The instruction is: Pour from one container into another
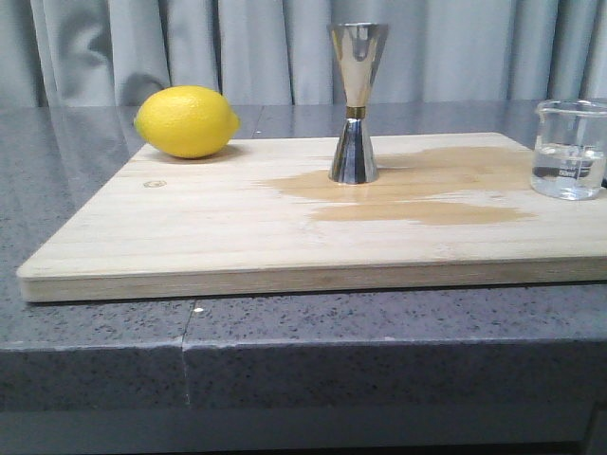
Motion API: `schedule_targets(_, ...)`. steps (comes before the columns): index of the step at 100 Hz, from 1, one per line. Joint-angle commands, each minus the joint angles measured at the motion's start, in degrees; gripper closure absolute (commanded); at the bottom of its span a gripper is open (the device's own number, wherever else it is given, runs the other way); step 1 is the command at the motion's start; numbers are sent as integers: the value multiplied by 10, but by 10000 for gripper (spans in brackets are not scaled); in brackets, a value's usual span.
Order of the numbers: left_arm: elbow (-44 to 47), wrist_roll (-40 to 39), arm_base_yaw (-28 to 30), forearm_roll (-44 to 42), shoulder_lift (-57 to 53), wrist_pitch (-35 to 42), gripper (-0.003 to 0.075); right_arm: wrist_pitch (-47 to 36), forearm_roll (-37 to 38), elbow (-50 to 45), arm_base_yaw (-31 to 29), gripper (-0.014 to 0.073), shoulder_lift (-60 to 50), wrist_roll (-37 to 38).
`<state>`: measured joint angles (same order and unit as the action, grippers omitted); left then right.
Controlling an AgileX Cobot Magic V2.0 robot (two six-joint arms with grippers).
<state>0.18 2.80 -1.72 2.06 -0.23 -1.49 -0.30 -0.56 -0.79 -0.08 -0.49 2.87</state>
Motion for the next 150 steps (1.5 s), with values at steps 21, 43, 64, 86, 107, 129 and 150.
schedule_targets(21,21,-2,1,5,-15,49,739,-48,-1,-15,-5,669,-11,-2)
schedule_targets(43,21,-2,1,5,-15,49,739,-48,-1,-15,-5,669,-11,-2)
schedule_targets(64,21,-2,1,5,-15,54,739,-48,-1,-15,-5,669,-11,-2)
schedule_targets(86,21,-2,1,5,-15,56,739,-53,-1,-15,-5,669,-11,-2)
schedule_targets(107,5,-3,1,16,-15,68,739,-61,-1,6,-5,669,-11,-2)
schedule_targets(129,-86,-4,1,42,-8,21,739,55,0,113,-5,669,15,-2)
schedule_targets(150,-203,-1,1,33,72,-81,739,136,23,230,-5,669,112,-8)
